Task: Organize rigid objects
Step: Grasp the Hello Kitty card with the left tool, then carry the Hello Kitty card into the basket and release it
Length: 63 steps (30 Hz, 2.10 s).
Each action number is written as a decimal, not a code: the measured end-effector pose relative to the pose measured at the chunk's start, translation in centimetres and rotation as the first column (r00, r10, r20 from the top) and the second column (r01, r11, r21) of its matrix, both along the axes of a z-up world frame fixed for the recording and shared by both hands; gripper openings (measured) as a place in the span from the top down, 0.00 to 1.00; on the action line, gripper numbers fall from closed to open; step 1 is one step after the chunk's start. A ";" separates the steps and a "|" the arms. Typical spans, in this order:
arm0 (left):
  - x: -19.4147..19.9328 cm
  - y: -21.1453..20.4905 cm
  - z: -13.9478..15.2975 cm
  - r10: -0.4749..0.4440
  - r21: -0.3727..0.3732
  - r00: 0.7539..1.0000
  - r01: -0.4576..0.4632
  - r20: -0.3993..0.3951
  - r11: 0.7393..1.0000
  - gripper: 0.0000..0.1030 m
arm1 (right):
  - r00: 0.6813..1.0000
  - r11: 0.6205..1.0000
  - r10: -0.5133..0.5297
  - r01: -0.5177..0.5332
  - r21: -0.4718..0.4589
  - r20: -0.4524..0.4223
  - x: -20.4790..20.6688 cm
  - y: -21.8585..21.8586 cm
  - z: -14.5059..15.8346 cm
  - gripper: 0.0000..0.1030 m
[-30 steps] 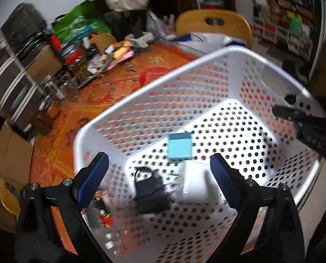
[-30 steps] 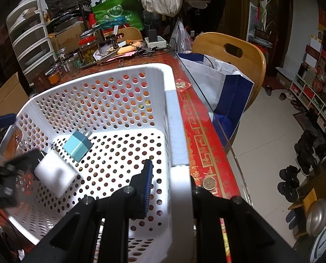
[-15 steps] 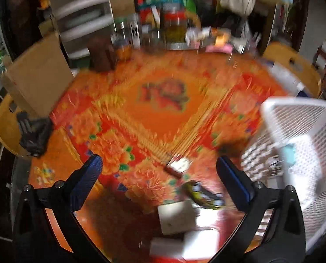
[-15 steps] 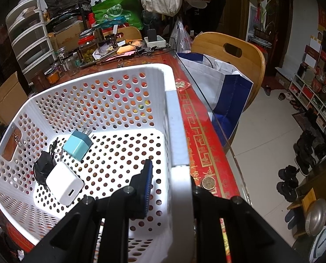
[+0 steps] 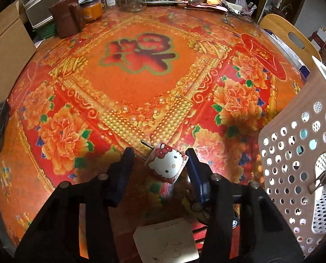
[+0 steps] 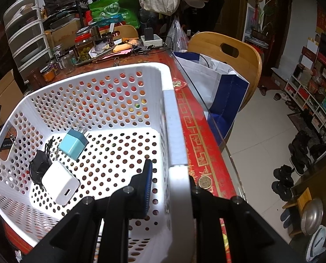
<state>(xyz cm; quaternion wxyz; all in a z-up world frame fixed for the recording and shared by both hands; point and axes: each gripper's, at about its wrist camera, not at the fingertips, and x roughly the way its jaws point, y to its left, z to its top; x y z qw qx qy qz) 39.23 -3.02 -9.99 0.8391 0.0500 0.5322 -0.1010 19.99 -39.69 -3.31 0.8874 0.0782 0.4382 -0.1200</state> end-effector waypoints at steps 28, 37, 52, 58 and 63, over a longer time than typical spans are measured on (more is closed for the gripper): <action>-5.2 -0.3 11.6 0.037 0.035 0.960 -0.048 0.279 0.998 0.56 | 1.000 1.000 0.029 -0.029 0.011 0.004 0.0 0.0 0.0 0.84; -7.2 -3.9 14.7 -0.019 0.065 0.946 -0.002 0.322 0.998 0.56 | 0.999 0.999 0.034 -0.034 0.014 0.007 0.0 0.1 0.1 0.84; -9.1 -11.6 15.4 -0.156 0.101 0.949 0.133 0.275 0.986 0.56 | 0.999 0.999 0.033 -0.033 0.015 0.007 0.0 0.1 0.0 0.84; -9.3 -16.5 13.0 -0.240 0.135 0.957 0.219 0.164 0.966 0.56 | 0.999 0.999 0.033 -0.033 0.015 0.007 0.0 0.1 0.0 0.84; -9.4 -19.7 11.5 -0.294 0.164 0.951 0.276 0.094 0.947 0.56 | 0.999 0.999 0.032 -0.032 0.016 0.009 0.0 0.1 0.0 0.84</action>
